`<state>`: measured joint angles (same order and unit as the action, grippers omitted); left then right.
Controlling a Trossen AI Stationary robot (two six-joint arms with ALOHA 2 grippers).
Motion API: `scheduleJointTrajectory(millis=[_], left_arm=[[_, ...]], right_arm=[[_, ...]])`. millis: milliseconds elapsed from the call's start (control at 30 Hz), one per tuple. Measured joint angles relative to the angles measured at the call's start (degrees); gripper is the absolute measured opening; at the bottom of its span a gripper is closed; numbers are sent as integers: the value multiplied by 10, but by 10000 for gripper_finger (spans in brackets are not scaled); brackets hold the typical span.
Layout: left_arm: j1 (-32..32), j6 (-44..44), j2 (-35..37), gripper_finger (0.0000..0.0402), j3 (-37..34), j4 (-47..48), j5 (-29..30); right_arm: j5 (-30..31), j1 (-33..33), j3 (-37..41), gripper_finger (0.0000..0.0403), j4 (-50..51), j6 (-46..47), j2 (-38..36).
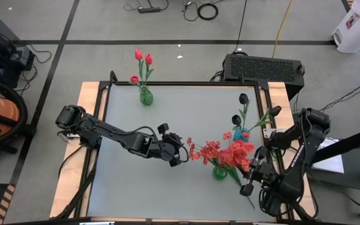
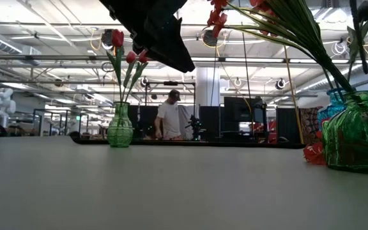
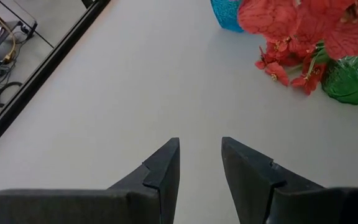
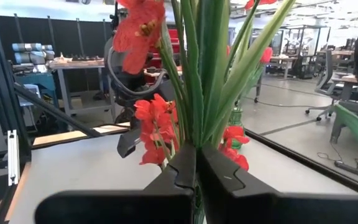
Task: Sort flowers into vase by color
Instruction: Put the right red flowers into the bottom green vase
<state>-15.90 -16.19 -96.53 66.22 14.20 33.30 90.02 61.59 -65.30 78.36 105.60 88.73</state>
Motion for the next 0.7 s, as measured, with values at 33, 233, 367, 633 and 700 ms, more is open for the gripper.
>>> scheduleJointTrajectory(millis=[33, 233, 367, 633, 700], left_arm=[[0, 0, 0, 128, 0, 0, 0], [0, 0, 0, 128, 0, 0, 0], [0, 0, 0, 128, 0, 0, 0], [0, 0, 0, 128, 0, 0, 0], [0, 1, 0, 128, 0, 0, 0]], right_arm=[[0, -1, 0, 0, -6, -5, 0], [0, -16, 0, 0, -40, -47, 0], [0, -23, 0, 0, -57, -69, 0], [0, -24, 0, 0, -77, -91, 0], [0, -24, 0, 0, -78, -93, 3]])
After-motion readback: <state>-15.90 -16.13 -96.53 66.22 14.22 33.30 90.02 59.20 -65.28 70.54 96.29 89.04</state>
